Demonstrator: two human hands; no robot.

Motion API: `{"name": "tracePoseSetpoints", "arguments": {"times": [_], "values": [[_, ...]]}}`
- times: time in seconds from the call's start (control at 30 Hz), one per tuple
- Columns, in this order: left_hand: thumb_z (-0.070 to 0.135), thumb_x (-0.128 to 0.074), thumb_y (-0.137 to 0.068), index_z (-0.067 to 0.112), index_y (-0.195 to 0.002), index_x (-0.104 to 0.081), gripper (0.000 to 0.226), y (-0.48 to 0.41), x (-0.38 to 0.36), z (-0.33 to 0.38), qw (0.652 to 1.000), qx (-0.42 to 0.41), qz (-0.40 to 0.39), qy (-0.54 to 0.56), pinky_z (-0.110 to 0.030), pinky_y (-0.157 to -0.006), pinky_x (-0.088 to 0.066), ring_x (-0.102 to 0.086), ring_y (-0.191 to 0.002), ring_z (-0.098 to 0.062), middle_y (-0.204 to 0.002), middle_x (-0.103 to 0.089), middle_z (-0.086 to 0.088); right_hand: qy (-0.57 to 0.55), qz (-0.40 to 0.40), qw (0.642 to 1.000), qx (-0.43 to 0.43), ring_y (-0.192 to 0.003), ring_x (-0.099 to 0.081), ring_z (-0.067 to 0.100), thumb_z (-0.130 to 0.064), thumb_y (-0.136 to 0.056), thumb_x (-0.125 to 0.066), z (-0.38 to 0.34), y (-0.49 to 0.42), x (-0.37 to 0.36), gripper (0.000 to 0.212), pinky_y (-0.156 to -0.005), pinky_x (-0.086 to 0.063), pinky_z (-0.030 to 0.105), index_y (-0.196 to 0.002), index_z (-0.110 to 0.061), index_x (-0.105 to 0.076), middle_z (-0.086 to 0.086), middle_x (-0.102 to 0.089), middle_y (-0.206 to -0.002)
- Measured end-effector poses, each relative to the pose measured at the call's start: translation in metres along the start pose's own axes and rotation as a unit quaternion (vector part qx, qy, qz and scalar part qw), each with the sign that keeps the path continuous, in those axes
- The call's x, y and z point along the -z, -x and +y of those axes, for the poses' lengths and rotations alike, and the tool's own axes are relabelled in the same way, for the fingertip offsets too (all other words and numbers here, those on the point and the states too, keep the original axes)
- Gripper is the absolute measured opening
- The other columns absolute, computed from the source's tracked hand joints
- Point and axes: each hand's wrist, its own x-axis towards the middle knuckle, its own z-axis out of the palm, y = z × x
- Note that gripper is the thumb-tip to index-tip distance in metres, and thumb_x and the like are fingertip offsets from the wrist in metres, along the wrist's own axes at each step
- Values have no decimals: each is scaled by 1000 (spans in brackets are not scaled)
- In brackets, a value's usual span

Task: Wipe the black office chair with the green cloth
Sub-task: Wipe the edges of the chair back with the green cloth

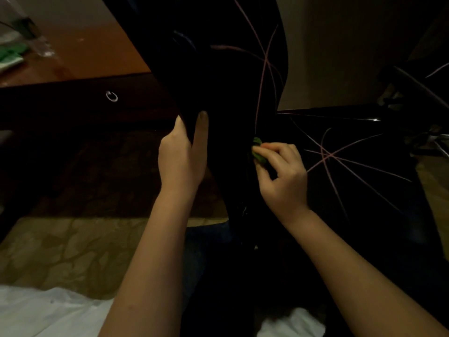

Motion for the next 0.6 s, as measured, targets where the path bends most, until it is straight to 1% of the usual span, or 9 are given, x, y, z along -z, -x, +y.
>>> {"name": "tracePoseSetpoints", "arguments": {"times": [0.07,0.13,0.2,0.23,0.33,0.4,0.47,0.53,0.6], "values": [[54,-35,-100,30,-109,-54,32,1,0,1,1000,-6,6,-5,-18,-42,-36,-58,-57,-14,-70,-61,3,-11,22,1000,7,-100,-55,16,3,-83,-67,-11,-13,-4,24,-92,-41,13,-107,0,-71,12,-65,-102],[56,-35,-100,29,-112,-54,35,2,0,2,1000,-8,8,-7,-17,-40,-36,-58,-55,-12,-71,-61,4,-18,42,999,5,-102,-55,17,2,-84,-67,-22,-25,-8,25,-94,-41,13,-108,0,-71,12,-65,-104],[58,-35,-98,25,-116,-57,43,1,0,2,1000,-5,9,-6,-24,-41,-42,-60,-54,-10,-71,-62,5,-34,57,998,7,-104,-57,20,2,-85,-67,-33,-35,-12,26,-96,-39,12,-110,0,-70,13,-65,-107],[59,-36,-98,22,-117,-57,47,1,0,2,1000,-3,9,-4,-25,-43,-44,-61,-54,-9,-70,-63,6,-41,61,997,13,-104,-57,21,1,-85,-67,-39,-40,-13,26,-96,-39,13,-111,0,-70,13,-65,-108],[60,-37,-97,20,-117,-59,50,1,0,0,1000,-2,9,2,-20,-43,-44,-62,-56,-3,-71,-64,8,-51,60,996,43,-107,-55,23,-2,-86,-67,-50,-56,-16,30,-98,-40,18,-116,-4,-69,10,-64,-114],[62,-38,-96,21,-116,-59,50,-1,0,0,1000,1,8,3,-23,-47,-45,-62,-58,-3,-73,-65,8,-48,59,995,62,-108,-54,25,-1,-86,-66,-54,-63,-17,32,-99,-40,18,-118,-6,-68,9,-63,-117],[62,-37,-96,22,-115,-59,49,-3,0,-1,1000,2,10,-3,-24,-48,-44,-62,-58,-3,-72,-64,7,-44,59,995,71,-109,-53,27,0,-86,-64,-57,-66,-19,35,-99,-38,17,-120,-7,-68,9,-62,-119],[61,-38,-96,22,-113,-59,48,-3,-1,-2,1000,0,12,-6,-19,-46,-40,-60,-55,-3,-70,-63,7,-45,60,995,71,-109,-52,27,1,-85,-63,-58,-64,-21,35,-99,-39,18,-119,-7,-68,10,-61,-119],[60,-38,-97,21,-112,-59,46,-1,-1,-3,1000,-6,14,-6,-15,-43,-35,-58,-52,-2,-66,-61,8,-44,69,994,70,-106,-53,25,2,-84,-63,-56,-62,-23,33,-97,-41,19,-116,-6,-70,11,-62,-115]]}}
